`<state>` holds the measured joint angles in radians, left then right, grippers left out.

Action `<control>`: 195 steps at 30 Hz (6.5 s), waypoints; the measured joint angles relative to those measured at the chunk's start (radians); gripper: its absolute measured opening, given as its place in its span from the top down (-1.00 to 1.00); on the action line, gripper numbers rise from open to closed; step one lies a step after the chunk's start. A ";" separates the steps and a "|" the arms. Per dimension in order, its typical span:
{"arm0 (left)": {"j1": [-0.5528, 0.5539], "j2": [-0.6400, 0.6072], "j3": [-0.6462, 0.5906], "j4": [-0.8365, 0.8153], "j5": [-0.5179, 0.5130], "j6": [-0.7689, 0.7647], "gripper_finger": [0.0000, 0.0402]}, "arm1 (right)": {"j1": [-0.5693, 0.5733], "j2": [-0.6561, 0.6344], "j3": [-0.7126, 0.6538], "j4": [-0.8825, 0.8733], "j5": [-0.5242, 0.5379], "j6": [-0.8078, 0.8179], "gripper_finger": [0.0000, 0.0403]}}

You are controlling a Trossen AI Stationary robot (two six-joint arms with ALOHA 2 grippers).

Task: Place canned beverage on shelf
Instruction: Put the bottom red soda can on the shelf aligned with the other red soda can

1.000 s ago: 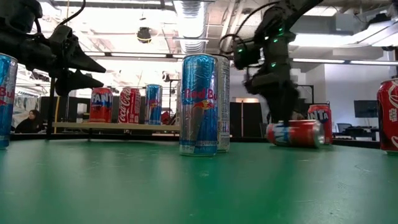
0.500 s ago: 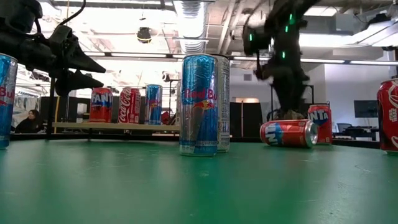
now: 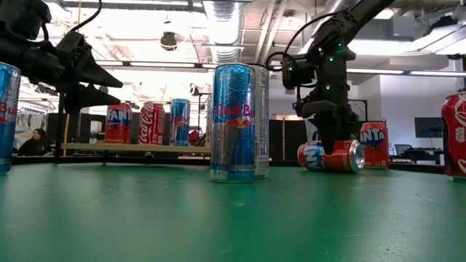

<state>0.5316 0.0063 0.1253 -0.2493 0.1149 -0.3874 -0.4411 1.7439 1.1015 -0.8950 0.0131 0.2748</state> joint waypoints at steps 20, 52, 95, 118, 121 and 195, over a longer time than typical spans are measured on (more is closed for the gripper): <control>0.000 0.000 0.000 0.204 0.221 -0.066 -0.28 | 0.123 -0.333 -0.152 0.238 0.043 0.020 -0.49; -0.161 0.877 0.257 0.927 0.098 0.269 -0.28 | 0.318 -0.277 -0.244 1.372 -0.057 -0.285 -0.54; -0.267 1.378 0.503 1.196 0.197 0.339 -0.58 | 0.327 -0.218 -0.243 1.421 -0.111 -0.336 -0.54; -0.223 1.050 0.505 0.734 0.044 0.460 -0.40 | 0.289 -0.267 -0.240 1.374 -0.122 -0.335 -0.74; -0.210 0.952 0.508 0.575 -0.033 0.508 -0.40 | 0.280 -0.273 -0.242 1.363 -0.121 -0.330 -0.72; 0.096 0.307 0.331 0.233 0.036 0.294 -0.91 | 0.292 0.152 0.488 0.663 0.071 -0.245 -0.29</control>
<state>0.6273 0.3135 0.4561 -0.0167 0.1512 -0.0929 -0.1493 1.8964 1.5893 -0.2324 0.0845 0.0296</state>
